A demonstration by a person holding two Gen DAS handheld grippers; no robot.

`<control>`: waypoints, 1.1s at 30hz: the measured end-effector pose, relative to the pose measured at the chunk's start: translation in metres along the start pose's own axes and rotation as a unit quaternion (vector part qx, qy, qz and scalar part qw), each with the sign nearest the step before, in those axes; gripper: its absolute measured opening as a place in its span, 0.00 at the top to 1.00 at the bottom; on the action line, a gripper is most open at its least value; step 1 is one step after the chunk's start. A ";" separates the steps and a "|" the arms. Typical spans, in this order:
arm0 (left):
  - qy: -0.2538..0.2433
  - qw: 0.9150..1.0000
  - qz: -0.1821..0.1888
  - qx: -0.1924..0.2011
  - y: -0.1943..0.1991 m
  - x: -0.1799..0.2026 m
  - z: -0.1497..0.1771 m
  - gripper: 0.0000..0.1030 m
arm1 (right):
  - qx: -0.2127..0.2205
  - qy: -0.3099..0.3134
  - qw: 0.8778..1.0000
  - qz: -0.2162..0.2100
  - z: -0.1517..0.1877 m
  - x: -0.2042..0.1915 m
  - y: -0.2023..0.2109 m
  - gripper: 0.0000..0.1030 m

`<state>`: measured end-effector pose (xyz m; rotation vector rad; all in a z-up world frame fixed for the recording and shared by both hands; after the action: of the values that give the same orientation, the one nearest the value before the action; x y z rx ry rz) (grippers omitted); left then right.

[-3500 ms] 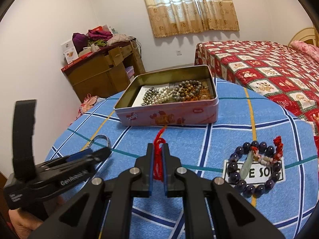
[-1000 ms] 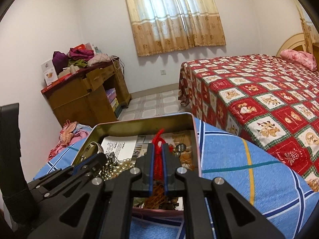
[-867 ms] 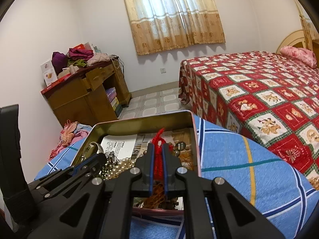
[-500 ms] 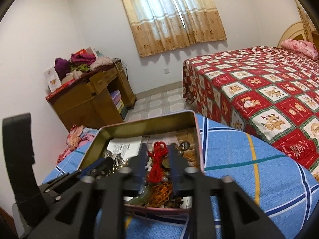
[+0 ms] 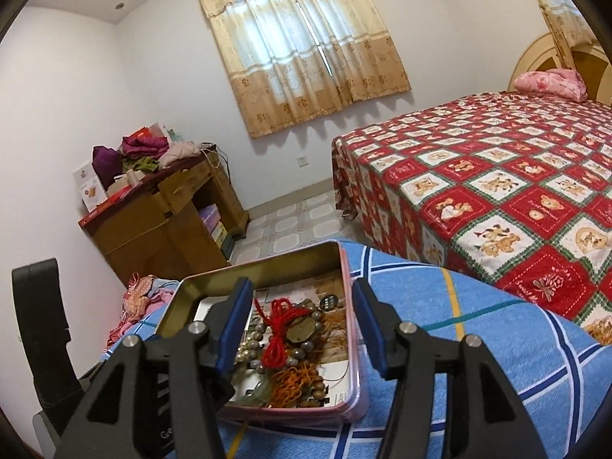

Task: Organize jewelry
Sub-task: 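Lower the bangle into the tin with the left gripper while the right drops the tassel in, then grasp the dark purple bead bracelet on the card with the right gripper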

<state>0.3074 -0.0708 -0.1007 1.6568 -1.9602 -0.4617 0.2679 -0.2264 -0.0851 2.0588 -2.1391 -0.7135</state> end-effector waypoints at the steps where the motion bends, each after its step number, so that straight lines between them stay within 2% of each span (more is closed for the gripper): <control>1: 0.003 1.000 0.002 0.006 0.002 -0.001 0.000 0.22 | 0.000 0.002 1.000 0.001 0.000 -0.001 0.000 0.44; 4: 0.008 1.000 -0.002 0.021 0.008 -0.004 -0.002 0.22 | 0.005 0.011 1.000 0.007 0.000 -0.003 0.002 0.44; 7: 0.008 0.999 -0.022 0.026 0.013 -0.009 -0.004 0.22 | 0.011 0.015 1.000 0.012 0.000 -0.004 0.005 0.42; 8: 0.012 0.999 -0.027 0.029 0.017 -0.012 -0.004 0.22 | 0.010 0.016 1.000 0.016 0.002 -0.005 0.006 0.39; 12: 0.035 0.999 -0.033 0.025 0.032 -0.027 0.002 0.22 | -0.012 0.007 1.000 0.019 0.002 -0.004 0.009 0.39; 17: 0.055 0.998 -0.008 0.006 0.058 -0.038 0.016 0.22 | -0.062 0.019 0.998 0.011 0.013 -0.016 0.024 0.39; 22: 0.034 0.999 0.010 -0.015 0.080 -0.032 0.034 0.22 | -0.083 0.031 0.996 -0.007 0.030 -0.013 0.062 0.39; 24: 0.019 0.999 0.016 -0.021 0.088 -0.026 0.044 0.22 | -0.089 0.033 0.996 -0.002 0.034 0.001 0.080 0.39; 28: 0.000 0.997 0.056 -0.046 0.095 -0.007 0.060 0.22 | -0.092 0.035 0.995 0.023 0.042 0.043 0.115 0.39; 31: -0.013 0.995 0.079 -0.060 0.097 0.011 0.070 0.22 | -0.107 0.042 0.992 0.044 0.048 0.069 0.129 0.39; 33: -0.023 0.993 0.092 -0.068 0.098 0.023 0.076 0.22 | -0.113 0.040 0.992 0.044 0.051 0.078 0.134 0.39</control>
<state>0.1811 -0.0807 -0.1019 1.3785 -2.0428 -0.5530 0.1186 -0.2895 -0.0988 1.8348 -1.9885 -0.8053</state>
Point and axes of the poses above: each gripper's, at about its wrist camera, not at the fingertips, and y roughly against the way its jaws point, x to its right, z to its underside, the point moved 3 cm from there along -y, roughly the way its jaws point, and after that the axes turned 5 degrees about y, right-handed, at the moved point
